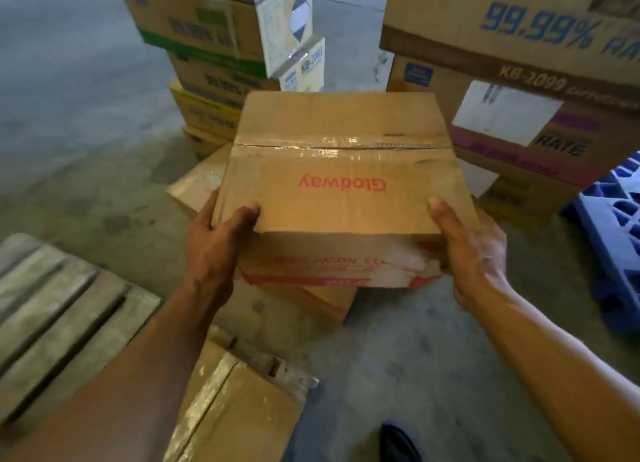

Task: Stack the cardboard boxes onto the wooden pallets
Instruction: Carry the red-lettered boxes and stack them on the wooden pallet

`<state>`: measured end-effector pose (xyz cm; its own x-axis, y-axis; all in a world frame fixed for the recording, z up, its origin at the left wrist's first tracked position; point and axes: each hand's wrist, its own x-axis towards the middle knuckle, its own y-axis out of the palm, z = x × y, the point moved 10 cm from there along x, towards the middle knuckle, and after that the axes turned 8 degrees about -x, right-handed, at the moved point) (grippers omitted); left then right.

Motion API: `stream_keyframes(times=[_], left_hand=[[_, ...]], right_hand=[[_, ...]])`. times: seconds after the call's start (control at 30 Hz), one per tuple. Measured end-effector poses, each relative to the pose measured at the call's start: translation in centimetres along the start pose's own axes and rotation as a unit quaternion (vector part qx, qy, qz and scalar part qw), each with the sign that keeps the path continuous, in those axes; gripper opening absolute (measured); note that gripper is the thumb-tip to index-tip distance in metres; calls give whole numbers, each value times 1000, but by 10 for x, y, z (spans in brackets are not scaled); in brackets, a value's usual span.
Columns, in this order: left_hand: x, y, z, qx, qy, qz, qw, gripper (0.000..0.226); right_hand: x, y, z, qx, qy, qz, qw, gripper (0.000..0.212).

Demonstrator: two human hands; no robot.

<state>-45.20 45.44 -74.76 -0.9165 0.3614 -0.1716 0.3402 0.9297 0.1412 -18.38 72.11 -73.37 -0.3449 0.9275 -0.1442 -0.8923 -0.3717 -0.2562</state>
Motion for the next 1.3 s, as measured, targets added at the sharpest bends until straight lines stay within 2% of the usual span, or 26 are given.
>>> stream_keyframes(times=[0.27,0.37,0.5,0.6,0.8,0.9,0.97,1.1,1.3], left_hand=[[-23,-203,-66,-44,56,-136,988,38],[-48,-281,-72,-52,62,-182,980,39],[-87,-371,-53,-21,64,-216,974,55],[-122,-419,-24,-25,54,-238,969,58],[-167,-470,52,-37,8,-262,964,60],[-179,-483,90,-23,-26,-272,962,60],[-184,-490,111,-10,-47,-296,954,58],[-178,-497,138,51,-73,-302,949,55],[-176,-509,185,147,-158,-297,930,60]], right_hand=[[-67,192,71,30,-107,145,983,29],[-105,263,84,24,-124,223,967,30],[-160,344,77,-13,-137,326,935,42],[-200,387,57,-38,-149,370,916,37],[-237,441,-16,-72,-139,412,898,50],[-242,457,-49,-107,-128,429,888,35],[-242,466,-66,-122,-120,432,885,33],[-237,478,-93,-178,-114,431,877,43],[-232,493,-117,-268,-142,459,835,49]])
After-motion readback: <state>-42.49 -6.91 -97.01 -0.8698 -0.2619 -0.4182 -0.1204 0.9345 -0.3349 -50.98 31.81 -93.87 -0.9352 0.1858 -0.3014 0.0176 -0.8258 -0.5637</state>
